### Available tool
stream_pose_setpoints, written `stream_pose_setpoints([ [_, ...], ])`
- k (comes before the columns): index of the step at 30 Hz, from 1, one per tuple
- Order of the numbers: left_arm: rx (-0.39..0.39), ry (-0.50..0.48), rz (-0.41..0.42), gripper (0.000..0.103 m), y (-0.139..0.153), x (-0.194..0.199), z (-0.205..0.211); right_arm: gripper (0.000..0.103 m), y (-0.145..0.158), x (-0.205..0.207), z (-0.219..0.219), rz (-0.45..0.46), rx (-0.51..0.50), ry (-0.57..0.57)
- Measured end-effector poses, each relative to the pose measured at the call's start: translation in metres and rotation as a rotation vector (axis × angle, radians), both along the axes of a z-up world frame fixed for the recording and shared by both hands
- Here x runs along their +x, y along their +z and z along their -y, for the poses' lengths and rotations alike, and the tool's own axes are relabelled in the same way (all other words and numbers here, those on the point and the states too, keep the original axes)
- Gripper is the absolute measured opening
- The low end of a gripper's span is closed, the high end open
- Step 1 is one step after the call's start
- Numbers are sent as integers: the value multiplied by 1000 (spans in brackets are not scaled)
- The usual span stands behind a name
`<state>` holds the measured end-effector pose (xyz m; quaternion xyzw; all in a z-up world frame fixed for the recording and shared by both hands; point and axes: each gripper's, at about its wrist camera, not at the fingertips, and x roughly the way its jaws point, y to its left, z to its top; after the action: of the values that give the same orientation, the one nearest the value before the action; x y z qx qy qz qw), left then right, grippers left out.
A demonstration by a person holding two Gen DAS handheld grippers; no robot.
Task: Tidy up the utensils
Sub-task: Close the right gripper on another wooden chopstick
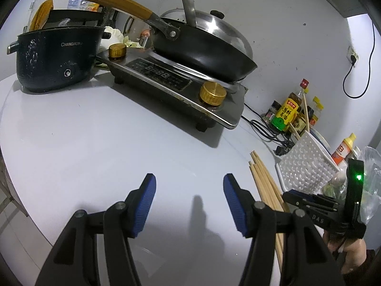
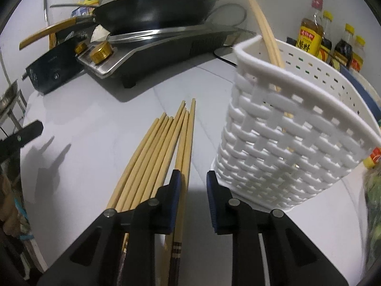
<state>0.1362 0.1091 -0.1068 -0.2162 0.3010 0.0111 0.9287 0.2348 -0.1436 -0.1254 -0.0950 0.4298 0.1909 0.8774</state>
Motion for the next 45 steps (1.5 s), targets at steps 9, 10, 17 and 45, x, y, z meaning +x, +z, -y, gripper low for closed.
stream_pose_setpoints([
  [9, 17, -26, -5, 59, 4, 2, 11, 10, -7, -6, 8, -10, -18, 9],
  [10, 19, -32, -6, 59, 5, 2, 13, 6, -7, -7, 8, -6, -23, 13],
  [17, 69, -113, -52, 59, 4, 8, 45, 6, -7, -18, 14, 0, -18, 46],
  [45, 431, -314, -233, 64, -16, 37, 142, 6, 0, -48, 58, 26, 94, 98],
])
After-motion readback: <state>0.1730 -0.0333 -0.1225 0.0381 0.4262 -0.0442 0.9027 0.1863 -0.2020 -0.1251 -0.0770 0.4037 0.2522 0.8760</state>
